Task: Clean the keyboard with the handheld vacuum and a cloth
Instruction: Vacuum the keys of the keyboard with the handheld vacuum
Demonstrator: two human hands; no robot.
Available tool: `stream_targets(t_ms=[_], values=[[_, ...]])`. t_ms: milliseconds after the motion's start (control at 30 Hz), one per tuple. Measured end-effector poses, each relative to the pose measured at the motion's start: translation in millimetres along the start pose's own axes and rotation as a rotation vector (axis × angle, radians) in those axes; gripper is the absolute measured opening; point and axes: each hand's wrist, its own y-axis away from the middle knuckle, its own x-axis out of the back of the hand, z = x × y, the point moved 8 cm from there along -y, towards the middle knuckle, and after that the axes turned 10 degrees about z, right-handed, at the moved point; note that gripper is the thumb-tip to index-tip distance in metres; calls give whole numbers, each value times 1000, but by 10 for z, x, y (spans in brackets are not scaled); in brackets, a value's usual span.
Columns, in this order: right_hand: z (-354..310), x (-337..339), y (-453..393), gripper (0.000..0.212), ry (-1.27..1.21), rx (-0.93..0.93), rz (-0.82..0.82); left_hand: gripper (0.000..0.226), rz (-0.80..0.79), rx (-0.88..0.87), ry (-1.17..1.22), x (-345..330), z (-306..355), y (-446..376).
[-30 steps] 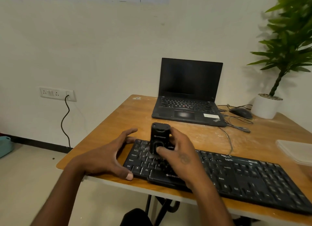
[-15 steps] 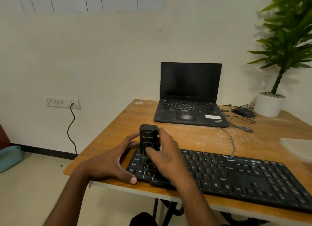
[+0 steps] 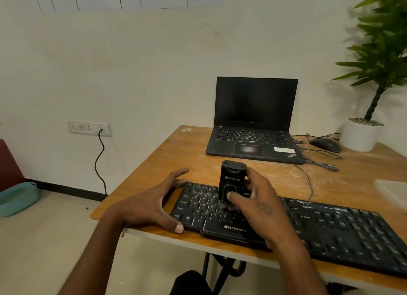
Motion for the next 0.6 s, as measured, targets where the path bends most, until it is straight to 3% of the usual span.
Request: stream_targets(t_ms=[300,600], values=[[-113,-890,-217,37,75,76,-100,121,28,-9,-14,-3,77,12],[-16,-173,-33,47,27,42,-46,128,-16,4,0,-24,-6,-6]])
